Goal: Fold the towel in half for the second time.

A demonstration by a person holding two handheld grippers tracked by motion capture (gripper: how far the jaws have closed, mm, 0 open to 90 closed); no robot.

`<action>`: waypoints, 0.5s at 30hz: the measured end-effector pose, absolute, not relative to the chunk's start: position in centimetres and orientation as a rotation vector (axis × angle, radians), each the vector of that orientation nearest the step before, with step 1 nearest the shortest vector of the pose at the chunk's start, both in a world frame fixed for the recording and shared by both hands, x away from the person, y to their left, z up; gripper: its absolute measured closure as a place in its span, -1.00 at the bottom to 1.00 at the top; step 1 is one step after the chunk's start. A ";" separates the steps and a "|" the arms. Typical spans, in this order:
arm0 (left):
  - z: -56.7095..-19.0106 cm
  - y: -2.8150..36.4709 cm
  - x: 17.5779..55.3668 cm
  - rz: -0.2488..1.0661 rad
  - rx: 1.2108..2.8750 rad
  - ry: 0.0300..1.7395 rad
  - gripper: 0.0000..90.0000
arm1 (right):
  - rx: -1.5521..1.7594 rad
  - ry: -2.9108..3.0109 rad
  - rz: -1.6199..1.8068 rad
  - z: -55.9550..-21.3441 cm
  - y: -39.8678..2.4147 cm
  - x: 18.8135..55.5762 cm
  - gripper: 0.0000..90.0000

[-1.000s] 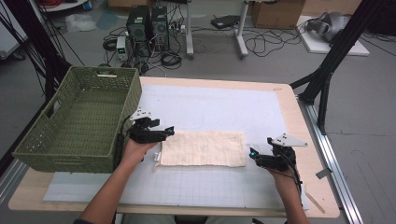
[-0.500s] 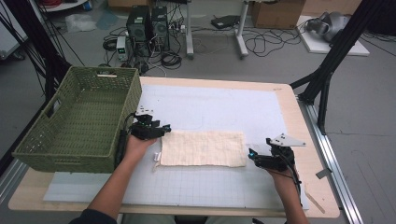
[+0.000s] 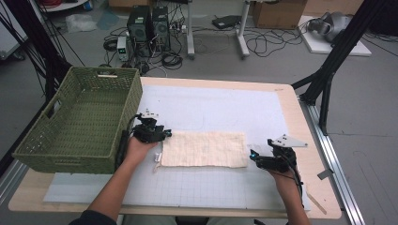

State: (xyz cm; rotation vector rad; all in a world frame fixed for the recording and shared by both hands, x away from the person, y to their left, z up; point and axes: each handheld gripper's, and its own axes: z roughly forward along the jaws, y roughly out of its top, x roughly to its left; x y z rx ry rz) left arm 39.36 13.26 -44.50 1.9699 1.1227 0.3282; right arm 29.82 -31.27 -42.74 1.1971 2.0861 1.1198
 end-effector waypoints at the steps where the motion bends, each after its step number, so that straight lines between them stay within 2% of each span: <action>1: -44.6 13.2 39.4 0.324 1.973 1.123 0.30 | 1.199 2.087 1.121 -42.7 -31.3 29.8 -0.62; 3: -44.7 13.2 39.3 0.343 1.978 1.110 0.35 | 1.203 2.086 1.122 -42.8 -31.2 29.8 -0.62; 6: -44.8 13.5 39.2 0.363 1.986 1.096 0.65 | 1.206 2.085 1.119 -42.8 -31.2 30.0 -0.62; 9: -44.9 13.2 39.0 0.368 1.990 1.067 0.83 | 1.206 2.076 1.133 -42.5 -30.9 30.3 -0.61; 15: -45.1 13.3 38.8 0.370 1.975 1.060 0.87 | 1.214 2.104 1.143 -41.9 -30.0 31.7 -0.63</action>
